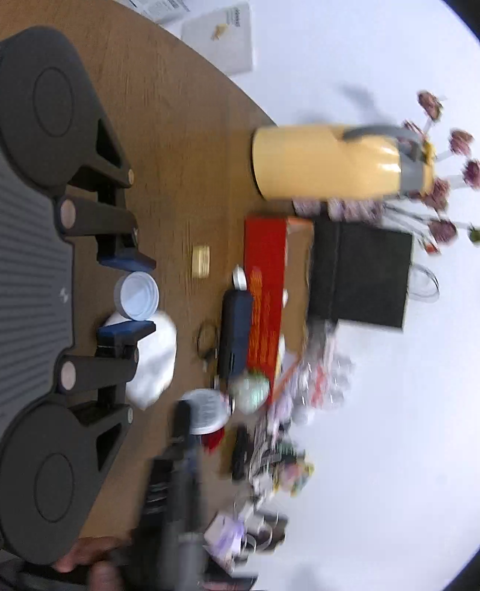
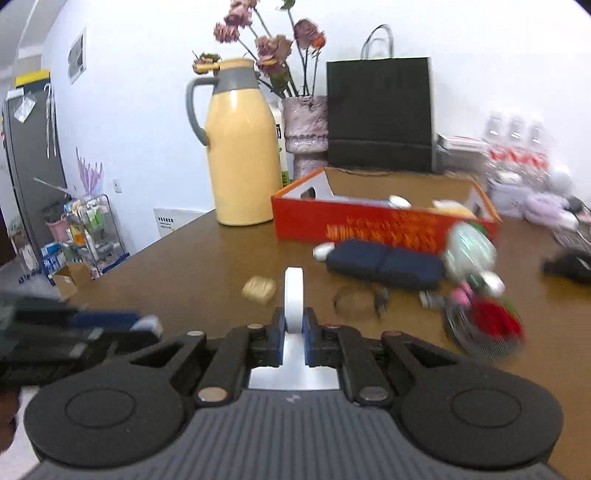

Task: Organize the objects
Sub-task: 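Carry both white caps into the box and open both grippers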

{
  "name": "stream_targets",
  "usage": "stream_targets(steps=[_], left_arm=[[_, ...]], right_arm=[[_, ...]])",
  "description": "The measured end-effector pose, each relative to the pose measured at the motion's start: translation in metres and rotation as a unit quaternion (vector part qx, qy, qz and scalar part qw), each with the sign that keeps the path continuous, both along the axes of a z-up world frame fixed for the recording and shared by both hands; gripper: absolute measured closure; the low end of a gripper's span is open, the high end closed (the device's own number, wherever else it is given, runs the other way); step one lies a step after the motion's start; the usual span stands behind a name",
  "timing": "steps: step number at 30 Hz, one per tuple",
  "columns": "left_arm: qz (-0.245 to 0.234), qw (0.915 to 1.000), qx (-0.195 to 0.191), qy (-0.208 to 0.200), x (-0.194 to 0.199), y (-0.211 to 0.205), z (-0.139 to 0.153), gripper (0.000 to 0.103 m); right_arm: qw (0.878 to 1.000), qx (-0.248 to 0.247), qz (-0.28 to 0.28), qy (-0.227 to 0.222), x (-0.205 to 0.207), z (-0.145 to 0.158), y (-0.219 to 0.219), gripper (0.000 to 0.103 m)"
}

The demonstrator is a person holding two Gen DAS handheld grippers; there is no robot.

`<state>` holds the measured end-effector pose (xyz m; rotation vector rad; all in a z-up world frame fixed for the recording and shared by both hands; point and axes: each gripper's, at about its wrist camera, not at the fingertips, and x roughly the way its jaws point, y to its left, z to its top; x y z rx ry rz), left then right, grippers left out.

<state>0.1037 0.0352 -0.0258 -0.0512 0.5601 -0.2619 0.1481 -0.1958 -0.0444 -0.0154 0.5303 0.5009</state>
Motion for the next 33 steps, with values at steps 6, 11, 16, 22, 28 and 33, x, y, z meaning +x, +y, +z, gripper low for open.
stream_targets(steps=[6, 11, 16, 22, 28, 33], left_arm=[[-0.026, 0.9996, 0.012, -0.001, 0.004, -0.019, 0.002, 0.076], [-0.060, 0.9977, 0.015, -0.026, 0.056, -0.025, 0.023, 0.076], [-0.069, 0.9961, 0.031, -0.047, 0.180, -0.020, 0.070, 0.076], [-0.037, 0.9977, -0.007, 0.056, 0.367, -0.039, 0.070, 0.076], [-0.023, 0.9896, -0.026, 0.140, 0.473, -0.099, 0.016, 0.074], [-0.013, 0.9904, -0.027, 0.135, 0.490, -0.092, 0.000, 0.044]], right_arm=[[0.999, -0.007, -0.032, 0.037, -0.034, -0.012, -0.029, 0.093], [0.998, 0.002, -0.064, -0.003, 0.004, 0.013, -0.051, 0.093], [0.996, 0.017, -0.078, -0.033, 0.113, 0.057, -0.062, 0.093], [0.995, 0.004, -0.082, 0.054, 0.315, 0.059, -0.040, 0.093], [0.981, -0.001, -0.109, 0.160, 0.456, 0.013, -0.026, 0.072], [0.972, 0.051, -0.125, 0.193, 0.475, -0.002, -0.057, 0.056]])
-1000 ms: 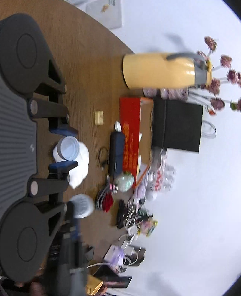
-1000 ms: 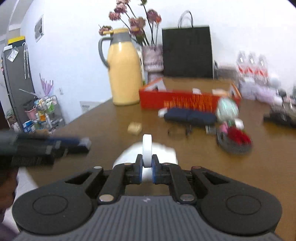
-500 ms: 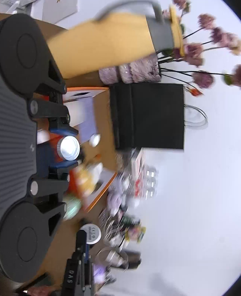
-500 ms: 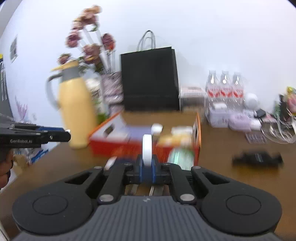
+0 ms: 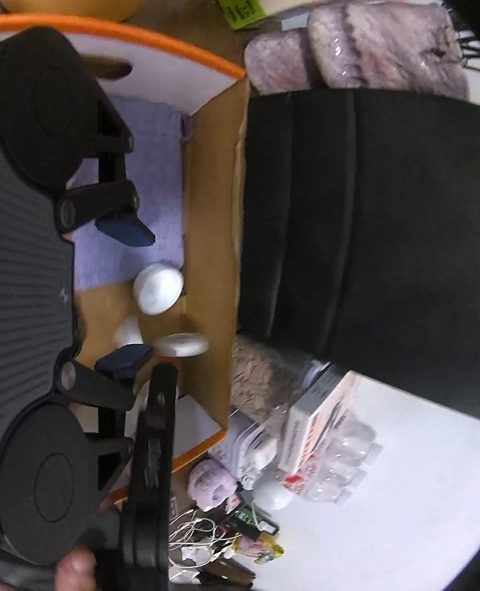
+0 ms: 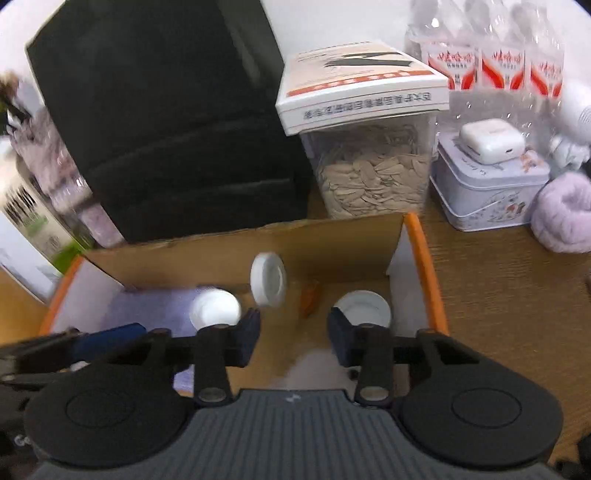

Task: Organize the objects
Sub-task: 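Carry both white caps into the box and open both grippers, then grasp the tan block with the left gripper while right grasps the cable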

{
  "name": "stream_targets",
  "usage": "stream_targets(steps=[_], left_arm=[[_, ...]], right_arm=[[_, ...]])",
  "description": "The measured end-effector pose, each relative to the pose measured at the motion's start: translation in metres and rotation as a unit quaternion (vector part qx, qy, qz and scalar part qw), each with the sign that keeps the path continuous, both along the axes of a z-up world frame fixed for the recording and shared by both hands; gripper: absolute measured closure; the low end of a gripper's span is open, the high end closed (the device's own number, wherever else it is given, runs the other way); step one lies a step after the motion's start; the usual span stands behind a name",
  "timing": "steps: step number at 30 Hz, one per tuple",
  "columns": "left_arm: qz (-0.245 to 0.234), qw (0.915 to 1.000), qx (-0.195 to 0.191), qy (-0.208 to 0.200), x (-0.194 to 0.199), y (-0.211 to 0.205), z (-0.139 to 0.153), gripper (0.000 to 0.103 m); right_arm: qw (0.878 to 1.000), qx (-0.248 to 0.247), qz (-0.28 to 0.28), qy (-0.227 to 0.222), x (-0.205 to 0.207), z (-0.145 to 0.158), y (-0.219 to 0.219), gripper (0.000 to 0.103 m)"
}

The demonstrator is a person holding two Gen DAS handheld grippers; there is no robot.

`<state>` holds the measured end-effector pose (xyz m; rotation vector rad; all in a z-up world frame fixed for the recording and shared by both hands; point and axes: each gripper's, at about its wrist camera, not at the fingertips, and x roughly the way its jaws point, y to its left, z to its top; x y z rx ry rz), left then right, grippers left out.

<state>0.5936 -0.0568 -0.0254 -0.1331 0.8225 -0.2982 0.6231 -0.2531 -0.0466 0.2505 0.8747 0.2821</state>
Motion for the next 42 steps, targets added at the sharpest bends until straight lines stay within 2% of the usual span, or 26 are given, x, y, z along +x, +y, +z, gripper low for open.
stream_targets(steps=[1, 2, 4, 6, 9, 11, 14, 16, 19, 22, 24, 26, 27, 30, 33, 36, 39, 42], left_arm=[[-0.002, 1.0000, -0.003, -0.007, -0.002, 0.005, 0.003, 0.040], [-0.001, 0.9999, -0.005, -0.015, -0.004, 0.009, 0.008, 0.036], [0.011, 0.9995, -0.001, -0.029, -0.011, 0.019, 0.021, 0.032], [0.024, 0.9987, 0.011, -0.043, -0.020, 0.024, 0.036, 0.032], [0.030, 0.9975, 0.021, -0.060, -0.041, 0.031, 0.060, 0.031], [0.029, 0.9963, 0.034, -0.073, -0.060, 0.033, 0.076, 0.029], [0.021, 0.9924, 0.063, -0.104, -0.107, 0.035, 0.098, 0.028], [-0.005, 0.9877, 0.071, -0.139, -0.151, 0.038, 0.110, 0.021], [-0.026, 0.9791, 0.078, -0.186, -0.227, 0.048, 0.118, 0.014], [-0.043, 0.9756, 0.044, -0.211, -0.315, 0.056, 0.107, 0.007], [-0.050, 0.9749, 0.005, -0.217, -0.377, 0.064, 0.090, 0.004], [-0.051, 0.9775, -0.020, -0.204, -0.424, 0.066, 0.067, 0.000], [-0.057, 0.9802, -0.020, -0.189, -0.446, 0.065, 0.053, 0.000], [-0.057, 0.9851, 0.016, -0.161, -0.490, 0.062, 0.027, 0.001], [-0.047, 0.9884, 0.025, -0.142, -0.507, 0.066, 0.020, 0.001], [-0.045, 0.9871, 0.026, -0.152, -0.516, 0.072, 0.025, 0.001], [-0.039, 0.9859, 0.023, -0.161, -0.512, 0.075, 0.026, 0.001], [-0.022, 0.9882, 0.028, -0.149, -0.494, 0.078, 0.021, 0.001]], right_arm=[[1.000, 0.005, 0.003, -0.011, -0.003, 0.004, -0.002, 0.051], [1.000, -0.004, 0.001, -0.022, -0.008, 0.010, -0.003, 0.042], [0.999, -0.032, -0.011, -0.036, -0.016, 0.019, -0.003, 0.034], [0.998, -0.050, -0.011, -0.046, -0.020, 0.031, -0.003, 0.033], [0.997, -0.050, -0.018, -0.063, -0.039, 0.056, -0.009, 0.031], [0.995, -0.060, -0.012, -0.076, -0.057, 0.074, -0.012, 0.025], [0.989, -0.096, -0.003, -0.109, -0.103, 0.102, -0.005, 0.018], [0.983, -0.115, 0.018, -0.140, -0.149, 0.116, 0.000, 0.012], [0.968, -0.149, 0.040, -0.199, -0.236, 0.124, 0.009, 0.000], [0.961, -0.147, 0.043, -0.230, -0.328, 0.112, 0.013, 0.000], [0.962, -0.133, 0.046, -0.235, -0.389, 0.093, 0.013, 0.000], [0.966, -0.117, 0.049, -0.224, -0.435, 0.072, 0.011, 0.000], [0.970, -0.112, 0.054, -0.210, -0.451, 0.061, 0.011, 0.000], [0.976, -0.119, 0.077, -0.166, -0.490, 0.037, 0.016, 0.000], [0.978, -0.114, 0.103, -0.145, -0.519, 0.028, 0.019, 0.000], [0.979, -0.087, 0.127, -0.130, -0.534, 0.027, 0.019, 0.000], [0.980, -0.096, 0.106, -0.141, -0.536, 0.030, 0.017, 0.000], [0.980, -0.101, 0.081, -0.149, -0.529, 0.029, 0.015, 0.000]])
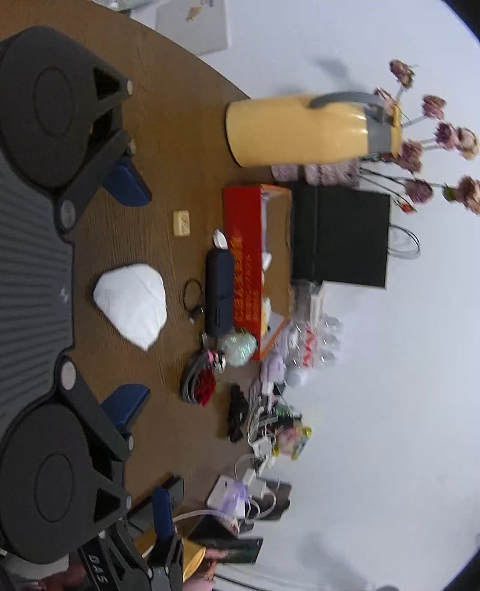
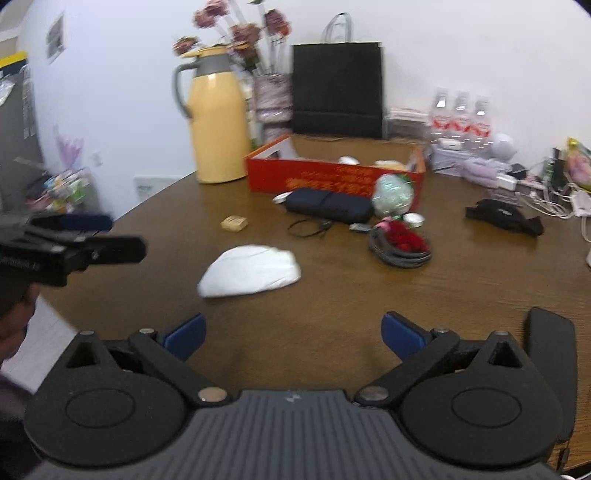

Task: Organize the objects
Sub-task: 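Grasp the tan block with the left gripper while right grasps the cable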

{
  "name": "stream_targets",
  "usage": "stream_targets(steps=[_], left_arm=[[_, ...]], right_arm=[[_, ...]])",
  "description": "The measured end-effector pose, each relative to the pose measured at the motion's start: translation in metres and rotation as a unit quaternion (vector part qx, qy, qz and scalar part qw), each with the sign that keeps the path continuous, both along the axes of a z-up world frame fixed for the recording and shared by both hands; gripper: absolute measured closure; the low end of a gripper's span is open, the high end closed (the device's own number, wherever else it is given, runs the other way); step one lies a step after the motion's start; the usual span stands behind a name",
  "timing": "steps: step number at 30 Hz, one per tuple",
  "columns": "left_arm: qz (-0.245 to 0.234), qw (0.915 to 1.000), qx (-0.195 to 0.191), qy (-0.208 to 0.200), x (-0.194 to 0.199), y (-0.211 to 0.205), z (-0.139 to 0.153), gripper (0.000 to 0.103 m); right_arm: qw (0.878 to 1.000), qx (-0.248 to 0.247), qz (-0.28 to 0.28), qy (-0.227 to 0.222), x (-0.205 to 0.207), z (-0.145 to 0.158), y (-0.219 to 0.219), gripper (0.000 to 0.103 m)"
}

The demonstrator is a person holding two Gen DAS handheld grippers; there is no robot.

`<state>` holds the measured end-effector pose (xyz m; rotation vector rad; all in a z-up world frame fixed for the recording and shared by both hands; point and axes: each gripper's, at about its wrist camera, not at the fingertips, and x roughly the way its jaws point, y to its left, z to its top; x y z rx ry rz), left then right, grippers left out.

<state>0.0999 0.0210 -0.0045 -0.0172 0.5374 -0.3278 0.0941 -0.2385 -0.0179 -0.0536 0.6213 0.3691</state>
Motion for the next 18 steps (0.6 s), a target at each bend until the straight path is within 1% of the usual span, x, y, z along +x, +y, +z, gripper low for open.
stream_targets(steps=[2, 6, 7, 9, 10, 11, 13, 15, 16, 17, 18], left_arm=[[0.016, 0.9998, 0.007, 0.007, 0.012, 0.003, -0.007, 0.001], [0.048, 0.9978, 0.043, 0.015, 0.050, 0.003, -0.026, 0.002], [0.050, 0.9972, 0.052, 0.017, 0.064, 0.002, -0.030, 0.002], [0.049, 0.9965, 0.064, 0.024, 0.091, 0.002, -0.039, 0.005], [0.051, 0.9956, 0.071, 0.032, 0.108, 0.001, -0.044, 0.014], [0.053, 0.9948, 0.078, 0.039, 0.120, -0.001, -0.047, 0.018], [0.053, 0.9939, 0.087, 0.042, 0.146, -0.003, -0.057, 0.020], [0.065, 0.9917, 0.097, 0.055, 0.168, -0.003, -0.066, 0.028], [0.071, 0.9911, 0.097, 0.058, 0.176, -0.003, -0.070, 0.037], [0.073, 0.9911, 0.095, 0.058, 0.182, -0.002, -0.072, 0.053], [0.064, 0.9922, 0.088, 0.060, 0.186, -0.002, -0.074, 0.060]], right_arm=[[1.000, -0.009, -0.011, -0.006, 0.008, -0.005, 0.001, 0.000], [0.999, -0.031, -0.025, -0.014, 0.039, -0.018, 0.008, 0.000], [0.999, -0.035, -0.023, -0.016, 0.050, -0.021, 0.012, 0.001], [0.999, -0.032, -0.019, -0.021, 0.072, -0.025, 0.018, 0.009], [0.999, -0.028, -0.020, -0.019, 0.086, -0.027, 0.022, 0.014], [0.999, -0.023, -0.019, -0.018, 0.103, -0.030, 0.027, 0.020], [1.000, -0.012, -0.015, -0.017, 0.135, -0.038, 0.038, 0.028], [1.000, -0.016, -0.017, -0.006, 0.164, -0.046, 0.049, 0.037], [1.000, -0.016, -0.016, -0.004, 0.181, -0.052, 0.056, 0.045], [1.000, -0.019, -0.019, 0.003, 0.193, -0.057, 0.060, 0.055], [0.999, -0.025, -0.021, 0.010, 0.204, -0.061, 0.065, 0.060]])
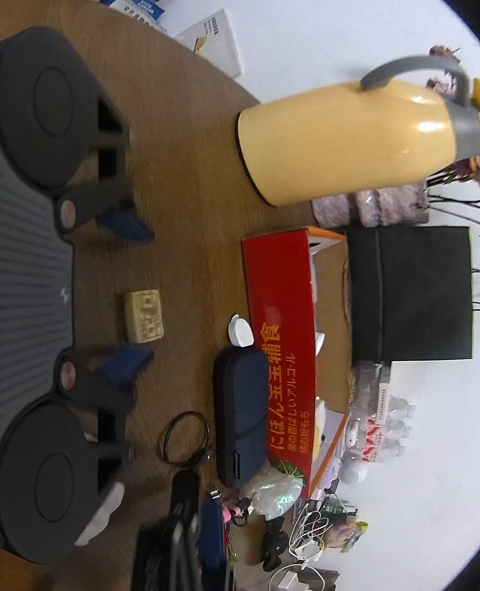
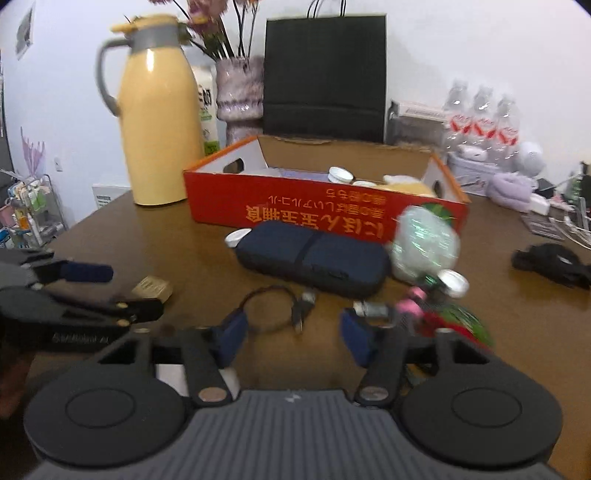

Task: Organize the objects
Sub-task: 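Grasp the tan block with the left gripper while right grasps the cable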

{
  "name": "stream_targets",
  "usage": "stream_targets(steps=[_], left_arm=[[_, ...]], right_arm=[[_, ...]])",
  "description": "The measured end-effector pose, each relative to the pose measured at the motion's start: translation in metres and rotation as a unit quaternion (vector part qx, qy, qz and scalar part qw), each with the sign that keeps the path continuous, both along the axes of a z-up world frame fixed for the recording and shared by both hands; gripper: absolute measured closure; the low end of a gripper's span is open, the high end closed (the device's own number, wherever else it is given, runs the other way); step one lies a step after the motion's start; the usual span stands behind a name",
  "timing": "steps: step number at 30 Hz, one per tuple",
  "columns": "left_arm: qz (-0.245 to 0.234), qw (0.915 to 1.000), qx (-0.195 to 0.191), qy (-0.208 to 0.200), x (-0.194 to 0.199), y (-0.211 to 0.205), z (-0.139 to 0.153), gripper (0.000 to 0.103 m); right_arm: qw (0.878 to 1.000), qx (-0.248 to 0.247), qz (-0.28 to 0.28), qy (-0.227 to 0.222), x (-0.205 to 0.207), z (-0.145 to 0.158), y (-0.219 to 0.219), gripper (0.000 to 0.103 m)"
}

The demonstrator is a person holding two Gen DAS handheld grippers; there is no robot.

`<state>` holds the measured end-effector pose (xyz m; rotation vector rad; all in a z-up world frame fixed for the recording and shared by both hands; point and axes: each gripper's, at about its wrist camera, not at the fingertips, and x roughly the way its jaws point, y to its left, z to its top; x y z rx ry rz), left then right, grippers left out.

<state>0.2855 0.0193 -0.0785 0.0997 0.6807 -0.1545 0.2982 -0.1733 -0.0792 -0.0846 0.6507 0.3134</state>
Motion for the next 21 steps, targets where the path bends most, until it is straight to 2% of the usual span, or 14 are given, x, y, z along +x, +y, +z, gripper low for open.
stream_targets(steps=[1, 2, 3, 5, 11, 12, 14, 18, 21], left_arm=[[-0.007, 1.0000, -0.007, 0.000, 0.001, 0.001, 0.000, 0.072], [-0.008, 0.9999, -0.009, 0.001, 0.002, 0.001, 0.001, 0.077], [-0.009, 0.9999, -0.008, 0.001, 0.002, 0.000, 0.001, 0.077], [-0.012, 0.9999, -0.008, -0.003, 0.001, 0.000, 0.001, 0.078], [-0.026, 0.9996, -0.012, -0.006, -0.001, -0.004, 0.001, 0.082], [-0.024, 0.9996, -0.011, -0.010, -0.003, -0.004, 0.003, 0.085], [-0.022, 0.9995, -0.011, -0.018, -0.011, -0.005, 0.010, 0.103], [-0.029, 0.9988, -0.023, -0.034, -0.038, -0.005, 0.025, 0.103], [-0.032, 0.9991, -0.016, -0.022, -0.046, -0.010, 0.019, 0.089]], right_arm=[[1.000, -0.009, 0.000, 0.003, 0.009, -0.005, 0.005, 0.066], [1.000, -0.023, -0.005, 0.009, 0.017, -0.011, 0.010, 0.071], [1.000, -0.029, -0.006, 0.004, 0.020, -0.015, 0.013, 0.074], [1.000, -0.022, -0.012, 0.002, 0.023, -0.017, 0.014, 0.087], [1.000, -0.016, -0.002, -0.003, 0.021, -0.017, 0.015, 0.088], [1.000, -0.010, -0.001, 0.000, 0.021, -0.016, 0.014, 0.088], [1.000, 0.004, -0.002, -0.004, 0.012, -0.010, 0.010, 0.088], [0.999, 0.024, 0.003, -0.029, -0.015, 0.010, 0.000, 0.088], [0.999, 0.031, -0.004, -0.030, -0.034, 0.016, -0.011, 0.088]])
